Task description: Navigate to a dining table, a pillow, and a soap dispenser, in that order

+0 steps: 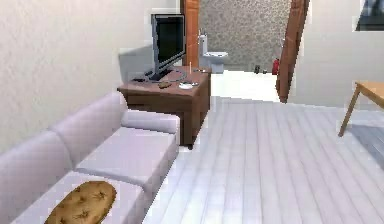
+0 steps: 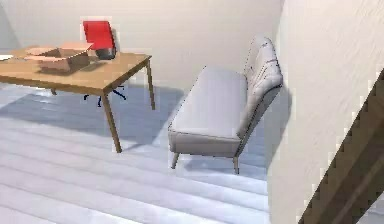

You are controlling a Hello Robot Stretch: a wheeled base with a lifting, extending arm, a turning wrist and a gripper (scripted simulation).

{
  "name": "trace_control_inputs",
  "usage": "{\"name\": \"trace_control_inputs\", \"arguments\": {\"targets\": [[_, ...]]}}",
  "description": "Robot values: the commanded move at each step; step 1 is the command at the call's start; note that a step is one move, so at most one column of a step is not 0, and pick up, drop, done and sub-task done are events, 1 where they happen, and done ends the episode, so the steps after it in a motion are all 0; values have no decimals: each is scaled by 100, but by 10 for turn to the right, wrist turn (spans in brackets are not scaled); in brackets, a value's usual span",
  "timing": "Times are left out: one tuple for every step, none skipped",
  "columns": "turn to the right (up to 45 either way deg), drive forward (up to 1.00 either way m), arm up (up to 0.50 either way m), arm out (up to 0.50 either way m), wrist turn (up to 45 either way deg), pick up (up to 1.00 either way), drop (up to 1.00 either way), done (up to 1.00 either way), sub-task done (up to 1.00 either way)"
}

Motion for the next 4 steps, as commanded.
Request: {"name": "trace_control_inputs", "arguments": {"targets": [[-360,0,0,0,0,0,0,0,0],[0,0,0,0,0,0,0,0,100],[-450,0,0,0,0,0,0,0,0],[-450,0,0,0,0,0,0,0,0]]}}
